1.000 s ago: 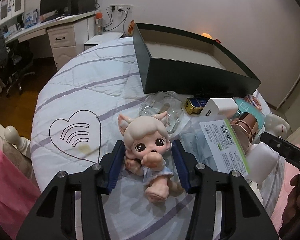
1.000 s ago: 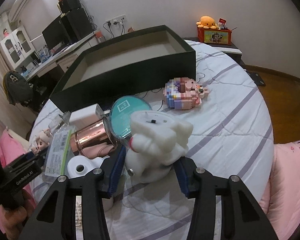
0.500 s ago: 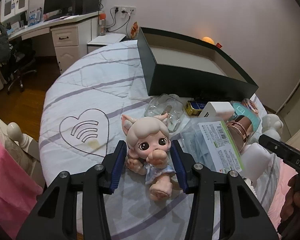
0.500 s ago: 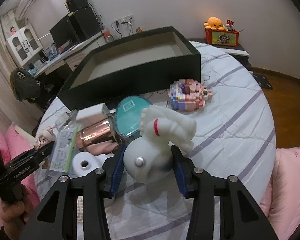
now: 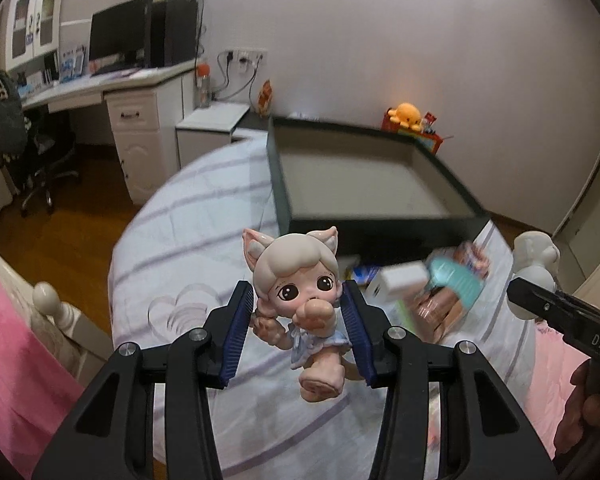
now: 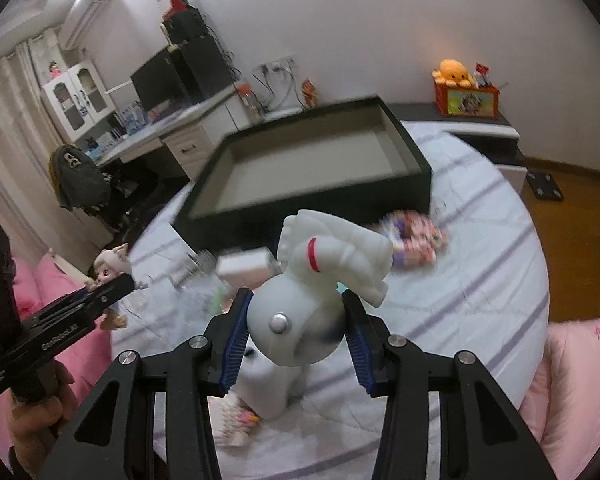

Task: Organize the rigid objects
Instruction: 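Place the doll in the green box with the left tool while the right tool places the rabbit lamp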

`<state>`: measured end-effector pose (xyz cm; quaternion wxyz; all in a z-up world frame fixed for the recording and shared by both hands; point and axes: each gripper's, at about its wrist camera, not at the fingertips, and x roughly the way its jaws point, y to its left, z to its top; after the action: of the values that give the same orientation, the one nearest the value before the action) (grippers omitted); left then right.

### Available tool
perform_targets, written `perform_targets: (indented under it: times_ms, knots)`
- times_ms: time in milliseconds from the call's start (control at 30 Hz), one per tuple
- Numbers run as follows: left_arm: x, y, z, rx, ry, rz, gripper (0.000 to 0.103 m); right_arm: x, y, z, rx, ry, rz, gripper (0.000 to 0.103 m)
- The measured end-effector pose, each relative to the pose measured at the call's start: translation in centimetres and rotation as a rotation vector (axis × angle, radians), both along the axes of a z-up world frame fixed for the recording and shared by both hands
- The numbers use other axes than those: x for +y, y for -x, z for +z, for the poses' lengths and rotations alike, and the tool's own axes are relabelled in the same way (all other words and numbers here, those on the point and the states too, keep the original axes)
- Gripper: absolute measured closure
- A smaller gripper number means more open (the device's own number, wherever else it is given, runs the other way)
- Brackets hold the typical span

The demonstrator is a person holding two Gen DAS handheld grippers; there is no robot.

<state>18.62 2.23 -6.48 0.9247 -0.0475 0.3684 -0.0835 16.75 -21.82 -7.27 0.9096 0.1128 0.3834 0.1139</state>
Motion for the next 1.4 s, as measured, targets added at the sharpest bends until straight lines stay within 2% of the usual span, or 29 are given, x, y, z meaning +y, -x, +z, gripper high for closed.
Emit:
perform_targets:
  times_ms: [267,467,600,767,967,1067,1133,1167,1200,1233,1300,1333,1400]
  knots:
    - [-2.7,-4.1,4.8,-0.106,-0.019,-0.024,0.057,1.0,-4.1,4.6,-0.108,0.036,0.041,0.057]
    - [-4.3,-8.8,5.6,-0.125,-0.010,-0.031,0.057,0.8,-9.8,5.3,-0.115,0.059,0.037,0.057]
    - [-5.6,-12.4,4.8,-0.102,-0.012,-0.033,0.057,0.7,-13.6,4.0,-0.074,0.081,0.035,0.057]
    - [-7.1,-16.4,1.8,-0.027,-0.022,-0.043,0.057,0.5,-17.5,0.9,0.017,0.103,0.030,0.057]
    - [-7.8,-18.8,-1.6,0.066,-0.043,-0.047,0.056,0.4,-19.6,-2.0,0.106,0.132,0.037,0.057]
    - [-7.9,-18.9,-2.2,0.080,-0.057,-0.042,0.055,0.3,-19.9,-2.5,0.126,0.147,0.035,0.057]
    - [-7.8,-18.9,-2.1,0.076,-0.072,-0.033,0.047,0.4,-20.0,-2.8,0.139,0.162,0.032,0.056]
    - [-7.6,-18.8,-1.9,0.071,-0.070,-0.028,0.037,0.5,-20.0,-2.9,0.143,0.168,0.033,0.053]
    - [-7.4,-18.5,-1.6,0.063,-0.069,-0.023,0.025,0.4,-20.0,-3.0,0.146,0.170,0.032,0.048]
    - [-7.1,-18.2,-1.3,0.049,-0.070,-0.012,0.022,0.5,-20.0,-3.0,0.147,0.174,0.032,0.036]
    - [-6.5,-17.5,-0.6,0.023,-0.066,0.012,0.009,0.5,-19.6,-2.7,0.132,0.188,0.026,0.025]
    - [-6.0,-17.1,-0.1,0.007,-0.051,0.023,0.005,0.5,-19.4,-2.5,0.121,0.190,0.024,0.020]
    - [-5.0,-16.4,0.5,-0.016,-0.044,0.045,0.003,0.6,-19.1,-2.0,0.112,0.186,0.032,0.020]
